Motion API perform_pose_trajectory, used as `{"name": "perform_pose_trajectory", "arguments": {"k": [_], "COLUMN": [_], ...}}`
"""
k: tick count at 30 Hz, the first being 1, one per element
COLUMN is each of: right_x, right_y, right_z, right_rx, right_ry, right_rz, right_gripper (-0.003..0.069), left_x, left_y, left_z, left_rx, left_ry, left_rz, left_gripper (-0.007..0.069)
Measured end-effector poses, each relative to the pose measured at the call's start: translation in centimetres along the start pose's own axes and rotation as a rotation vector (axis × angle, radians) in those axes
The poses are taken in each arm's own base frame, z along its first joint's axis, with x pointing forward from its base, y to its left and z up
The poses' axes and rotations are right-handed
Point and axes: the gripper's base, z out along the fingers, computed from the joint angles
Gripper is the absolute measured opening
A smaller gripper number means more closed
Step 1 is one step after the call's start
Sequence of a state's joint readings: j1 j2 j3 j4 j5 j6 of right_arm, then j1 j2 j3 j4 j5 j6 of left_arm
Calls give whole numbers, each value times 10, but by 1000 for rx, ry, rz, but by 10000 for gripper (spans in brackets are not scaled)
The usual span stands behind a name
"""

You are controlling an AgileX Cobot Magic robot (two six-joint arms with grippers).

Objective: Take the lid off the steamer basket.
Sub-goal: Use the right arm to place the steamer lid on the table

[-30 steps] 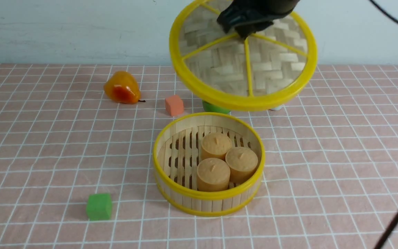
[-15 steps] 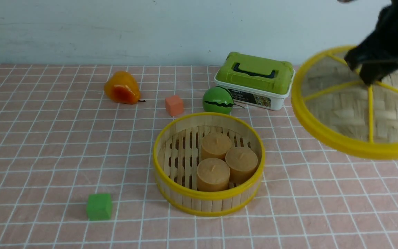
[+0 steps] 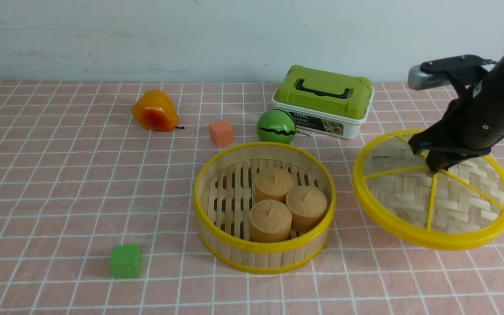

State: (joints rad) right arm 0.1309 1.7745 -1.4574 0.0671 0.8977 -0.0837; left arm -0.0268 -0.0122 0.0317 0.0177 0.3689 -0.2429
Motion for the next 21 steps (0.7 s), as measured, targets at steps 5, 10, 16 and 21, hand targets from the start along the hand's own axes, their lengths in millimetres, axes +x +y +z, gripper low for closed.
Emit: {"name": "perform_pose_trajectory", "arguments": {"k": [5,10,16,21], "right_x": [-2,-3,-4,-4], "right_y": [-4,-5,-6,-6], "right_z": [20,33,41,41], "right_rx": [28,30,31,31], "right_ry": [10,9,6,3], "right_rz": [-21,-20,-20,-17], "right_gripper": [80,95,147,229], "left_x": [0,0,0,0], "left_y": [0,0,0,0], "left_z": [0,0,0,0], "left_rx": [0,0,0,0], "left_ry": [0,0,0,0], "left_rz": [0,0,0,0], "left_gripper": [239,239,239,239]}}
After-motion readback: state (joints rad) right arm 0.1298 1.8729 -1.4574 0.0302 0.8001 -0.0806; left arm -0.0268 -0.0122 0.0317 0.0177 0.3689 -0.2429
